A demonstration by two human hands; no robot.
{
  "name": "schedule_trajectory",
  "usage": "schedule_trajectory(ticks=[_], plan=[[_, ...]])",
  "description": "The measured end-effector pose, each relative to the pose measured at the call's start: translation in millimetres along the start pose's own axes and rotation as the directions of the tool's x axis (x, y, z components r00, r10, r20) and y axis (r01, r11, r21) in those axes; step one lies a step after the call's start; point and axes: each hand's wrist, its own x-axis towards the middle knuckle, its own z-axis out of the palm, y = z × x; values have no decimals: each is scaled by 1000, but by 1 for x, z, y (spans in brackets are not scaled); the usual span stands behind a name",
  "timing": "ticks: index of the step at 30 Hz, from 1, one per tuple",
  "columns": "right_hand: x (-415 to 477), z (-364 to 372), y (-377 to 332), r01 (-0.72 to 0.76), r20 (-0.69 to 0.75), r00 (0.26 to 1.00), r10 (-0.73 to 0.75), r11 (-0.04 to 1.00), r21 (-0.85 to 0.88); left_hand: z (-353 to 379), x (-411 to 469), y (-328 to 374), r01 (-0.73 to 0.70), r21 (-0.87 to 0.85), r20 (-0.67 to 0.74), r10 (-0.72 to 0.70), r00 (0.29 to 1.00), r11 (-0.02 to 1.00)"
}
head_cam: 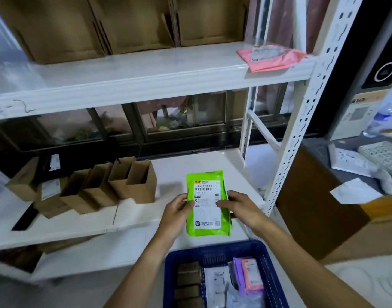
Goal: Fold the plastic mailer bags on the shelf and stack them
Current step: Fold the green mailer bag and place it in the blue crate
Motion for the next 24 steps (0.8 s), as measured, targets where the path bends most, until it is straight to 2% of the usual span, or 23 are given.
schedule_trajectory(ticks=[8,18,24], plan=[[5,-5,54,-94,-28,995,93,995,-30,16,-7,-47,170,13,9,-171,985,985],[4,-12,120,-235,-24,972,235,972,-15,26,-8,-106,293,116,-13,-294,956,949],[-3,-9,156,-309,-2,951,310,949,-63,33,-15,-135,365,162,-9,-368,930,917]])
